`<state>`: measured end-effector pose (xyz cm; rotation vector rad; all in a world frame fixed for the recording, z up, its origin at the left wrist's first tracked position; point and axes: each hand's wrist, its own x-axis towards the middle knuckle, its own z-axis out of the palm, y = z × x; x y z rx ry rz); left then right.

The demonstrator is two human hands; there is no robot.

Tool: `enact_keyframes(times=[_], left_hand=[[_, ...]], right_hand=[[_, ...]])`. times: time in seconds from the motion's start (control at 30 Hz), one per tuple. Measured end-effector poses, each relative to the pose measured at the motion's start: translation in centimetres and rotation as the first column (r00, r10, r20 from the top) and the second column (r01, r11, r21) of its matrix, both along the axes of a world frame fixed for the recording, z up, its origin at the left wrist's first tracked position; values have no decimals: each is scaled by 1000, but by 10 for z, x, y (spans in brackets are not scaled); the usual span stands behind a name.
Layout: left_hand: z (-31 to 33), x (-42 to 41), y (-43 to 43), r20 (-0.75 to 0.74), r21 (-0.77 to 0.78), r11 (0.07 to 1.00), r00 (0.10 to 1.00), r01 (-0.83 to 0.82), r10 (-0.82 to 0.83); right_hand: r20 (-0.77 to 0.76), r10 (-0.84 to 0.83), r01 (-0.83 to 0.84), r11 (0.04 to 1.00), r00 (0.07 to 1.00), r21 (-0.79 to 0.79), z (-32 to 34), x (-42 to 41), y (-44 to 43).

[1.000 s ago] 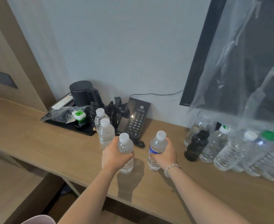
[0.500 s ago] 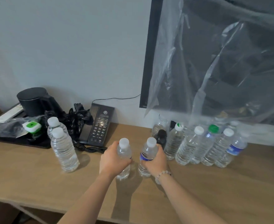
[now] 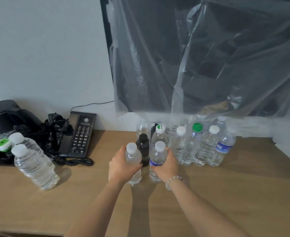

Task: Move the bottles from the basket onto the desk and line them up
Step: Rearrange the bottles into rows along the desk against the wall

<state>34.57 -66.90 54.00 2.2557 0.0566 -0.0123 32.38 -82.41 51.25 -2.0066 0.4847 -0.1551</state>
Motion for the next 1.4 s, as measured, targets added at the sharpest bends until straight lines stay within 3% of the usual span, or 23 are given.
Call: enact_keyframes(times=[0.3,0.67,1.4], left_hand=[[-3,10,-43,17,-15,1000,1000,-16,16],[-4,6,-52,44,37,998,998,-49,47],[-5,17,-38,-15,119,988,996,95,-93]], right_hand=[[33,-24,24,1000,999,4,-1,1,-30],[73,81,-79,997,994,-22,-4,8,-32],[78,46,-48,998,996,27,-4,15,-20]])
